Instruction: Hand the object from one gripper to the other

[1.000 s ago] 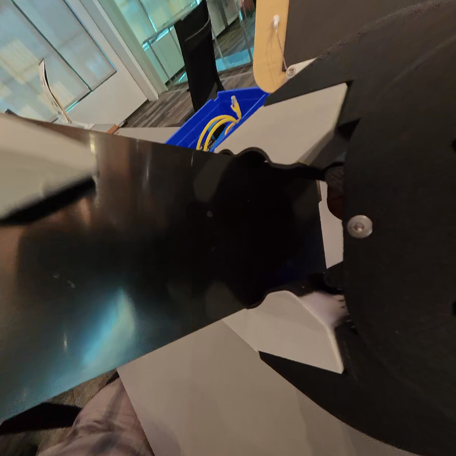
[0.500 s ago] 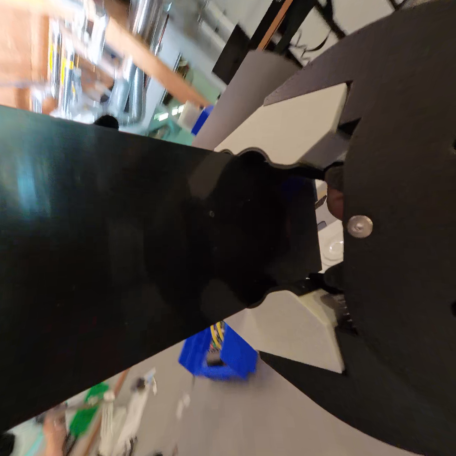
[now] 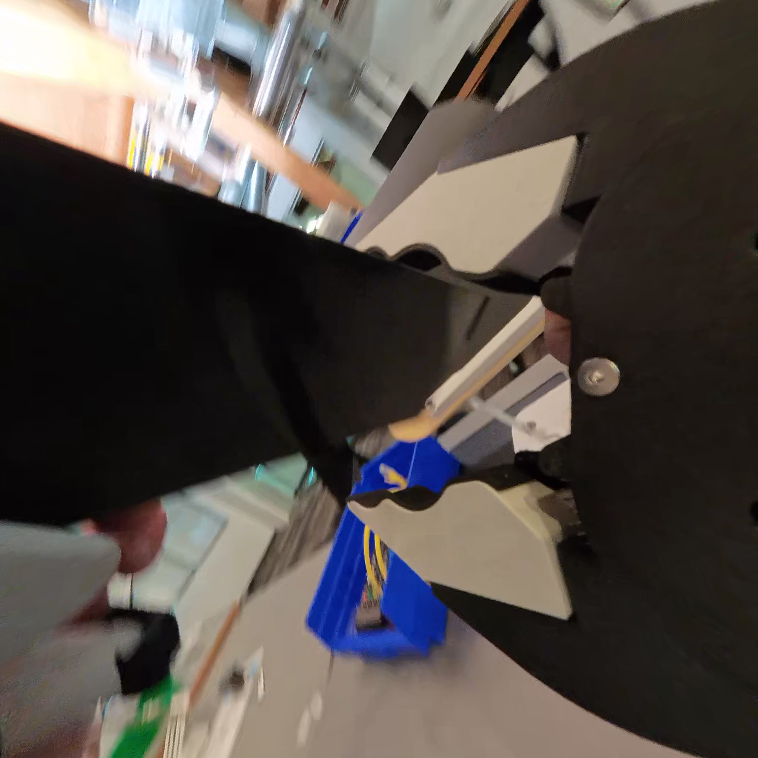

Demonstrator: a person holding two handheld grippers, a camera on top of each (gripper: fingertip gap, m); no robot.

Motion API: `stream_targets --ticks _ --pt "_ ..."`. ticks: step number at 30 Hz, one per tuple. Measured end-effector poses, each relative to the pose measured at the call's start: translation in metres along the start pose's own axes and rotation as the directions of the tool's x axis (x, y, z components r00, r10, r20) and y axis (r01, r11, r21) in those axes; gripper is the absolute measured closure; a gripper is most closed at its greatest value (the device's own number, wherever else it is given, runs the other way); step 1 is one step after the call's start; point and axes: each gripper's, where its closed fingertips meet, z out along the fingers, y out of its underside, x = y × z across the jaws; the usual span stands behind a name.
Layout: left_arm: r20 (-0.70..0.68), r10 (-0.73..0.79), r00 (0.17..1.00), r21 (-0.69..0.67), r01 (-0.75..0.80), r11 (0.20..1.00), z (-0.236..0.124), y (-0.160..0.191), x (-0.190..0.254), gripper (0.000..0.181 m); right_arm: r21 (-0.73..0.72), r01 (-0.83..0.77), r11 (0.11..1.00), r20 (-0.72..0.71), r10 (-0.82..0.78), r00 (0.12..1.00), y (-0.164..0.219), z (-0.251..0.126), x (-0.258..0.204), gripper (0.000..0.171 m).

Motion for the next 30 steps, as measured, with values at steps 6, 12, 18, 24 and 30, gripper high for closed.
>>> stream_targets --ticks 6,12,18,24,30 --pt "-0.396 0.42 0.817 0.024 -0.448 0.894 -0.028 -0.003 0.039 0.179 0.032 -0.032 0.999 0.457 0.014 0.889 -0.016 -0.032 -0.04 0.066" --pt "-0.419 0.518 0.746 -0.036 -0.584 0.811 -0.026 -0.008 0.04 0.179 0.151 0.159 0.976 0.351 -0.204 0.914 -0.034 -0.043 -0.023 0.114" --pt "-0.437 0.472 0.766 -0.132 -0.574 0.808 -0.019 -0.002 0.041 0.179 0.078 0.471 0.879 0.131 -0.477 0.869 -0.045 -0.034 -0.01 0.171" --pt "-0.322 0.516 0.794 -0.16 -0.583 0.796 -0.007 -0.015 0.023 0.167 0.107 0.321 0.941 0.074 -0.329 0.941 -0.051 -0.037 0.015 0.171" --pt "-0.039 0.373 0.927 -0.198 -0.374 0.906 -0.016 -0.027 -0.031 0.104 0.278 -0.243 0.929 0.081 0.23 0.97 -0.062 -0.048 0.064 0.171"
